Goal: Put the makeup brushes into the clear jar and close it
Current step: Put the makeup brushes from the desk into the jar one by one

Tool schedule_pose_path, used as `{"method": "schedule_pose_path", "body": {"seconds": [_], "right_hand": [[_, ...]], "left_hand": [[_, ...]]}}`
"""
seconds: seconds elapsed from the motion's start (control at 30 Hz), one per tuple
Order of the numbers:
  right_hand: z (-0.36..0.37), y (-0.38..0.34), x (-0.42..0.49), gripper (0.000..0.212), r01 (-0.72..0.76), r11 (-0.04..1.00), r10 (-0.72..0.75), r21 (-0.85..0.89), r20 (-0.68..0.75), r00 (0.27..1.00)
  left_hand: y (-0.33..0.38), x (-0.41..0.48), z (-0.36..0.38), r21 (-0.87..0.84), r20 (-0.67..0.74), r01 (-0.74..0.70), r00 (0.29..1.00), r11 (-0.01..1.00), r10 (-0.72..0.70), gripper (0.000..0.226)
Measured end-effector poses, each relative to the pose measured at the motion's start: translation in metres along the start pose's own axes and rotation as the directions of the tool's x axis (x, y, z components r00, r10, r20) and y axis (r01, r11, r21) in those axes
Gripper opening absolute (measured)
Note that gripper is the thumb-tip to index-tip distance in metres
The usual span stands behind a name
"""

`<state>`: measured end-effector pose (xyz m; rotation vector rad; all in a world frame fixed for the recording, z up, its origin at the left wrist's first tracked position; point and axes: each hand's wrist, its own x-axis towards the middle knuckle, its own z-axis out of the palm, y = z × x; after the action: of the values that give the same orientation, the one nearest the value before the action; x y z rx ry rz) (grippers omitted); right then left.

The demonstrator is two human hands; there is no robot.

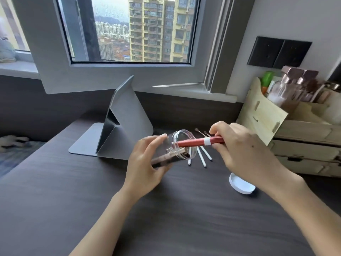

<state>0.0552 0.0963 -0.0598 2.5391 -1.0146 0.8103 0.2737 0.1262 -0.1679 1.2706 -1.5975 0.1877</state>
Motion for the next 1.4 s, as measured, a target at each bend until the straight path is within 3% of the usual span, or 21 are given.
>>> {"method": "schedule_pose_path", "body": {"seconds": [0.23, 0.33, 0.47, 0.53, 0.6, 0.67, 0.73, 0.9, 1.0, 1.17, 1.27, 1.4], "right_hand": [[0.011, -0.013, -0.003, 0.025, -0.009, 0.998, 0.001, -0.060, -0.135, 0.991], [0.023, -0.016, -0.007, 0.032, -0.009, 1.000, 0.011, 0.009, -0.159, 0.987], [0.033, -0.008, -0.011, 0.033, 0.004, 0.939, 0.024, 0.343, -0.076, 0.997], [0.037, -0.002, -0.010, 0.024, -0.094, 0.825, 0.182, 0.557, -0.103, 0.978], [0.052, 0.006, -0.005, 0.019, -0.248, 0.715, 0.389, 0.654, -0.078, 0.918], [0.079, 0.017, 0.003, 0.019, -0.394, 0.741, 0.464, 0.544, 0.011, 0.886], [0.110, 0.023, 0.012, 0.023, -0.437, 0.827, 0.410, 0.355, 0.153, 0.899], [0.157, 0.023, 0.039, 0.028, -0.125, 0.992, 0.115, 0.010, 0.334, 0.935], [0.160, 0.018, 0.053, 0.032, 0.076, 0.983, 0.001, -0.164, 0.423, 0.906], [0.162, 0.015, 0.064, 0.026, 0.295, 0.916, -0.100, -0.272, 0.558, 0.824], [0.165, 0.017, 0.062, 0.010, 0.390, 0.857, -0.189, -0.337, 0.499, 0.846], [0.159, 0.030, 0.055, 0.019, 0.276, 0.924, -0.204, -0.264, 0.271, 0.941]], "left_hand": [[0.003, -0.003, 0.003, 0.029, 0.051, -0.117, 0.992, 0.993, 0.115, 0.077], [0.004, -0.002, 0.002, -0.009, 0.032, -0.109, 0.994, 0.994, 0.109, 0.074], [-0.001, 0.000, -0.001, -0.030, -0.007, -0.052, 0.999, 0.998, 0.051, 0.076], [-0.003, 0.003, -0.003, -0.054, -0.042, -0.003, 0.999, 0.999, 0.001, 0.077], [-0.005, 0.005, -0.004, -0.127, -0.100, 0.062, 0.992, 0.990, -0.075, 0.076], [-0.005, 0.006, -0.006, -0.253, -0.153, 0.143, 0.971, 0.957, -0.185, 0.076], [-0.004, 0.008, -0.007, -0.339, -0.174, 0.193, 0.949, 0.921, -0.263, 0.078], [-0.008, 0.008, -0.007, -0.360, -0.172, 0.231, 0.936, 0.904, -0.308, 0.082], [-0.009, 0.006, -0.005, -0.347, -0.167, 0.240, 0.935, 0.907, -0.311, 0.083], [-0.009, 0.007, -0.004, -0.332, -0.154, 0.226, 0.945, 0.916, -0.289, 0.082], [-0.008, 0.008, -0.005, -0.329, -0.157, 0.217, 0.947, 0.919, -0.280, 0.079], [-0.007, 0.008, -0.006, -0.325, -0.161, 0.217, 0.946, 0.920, -0.280, 0.079]]}}
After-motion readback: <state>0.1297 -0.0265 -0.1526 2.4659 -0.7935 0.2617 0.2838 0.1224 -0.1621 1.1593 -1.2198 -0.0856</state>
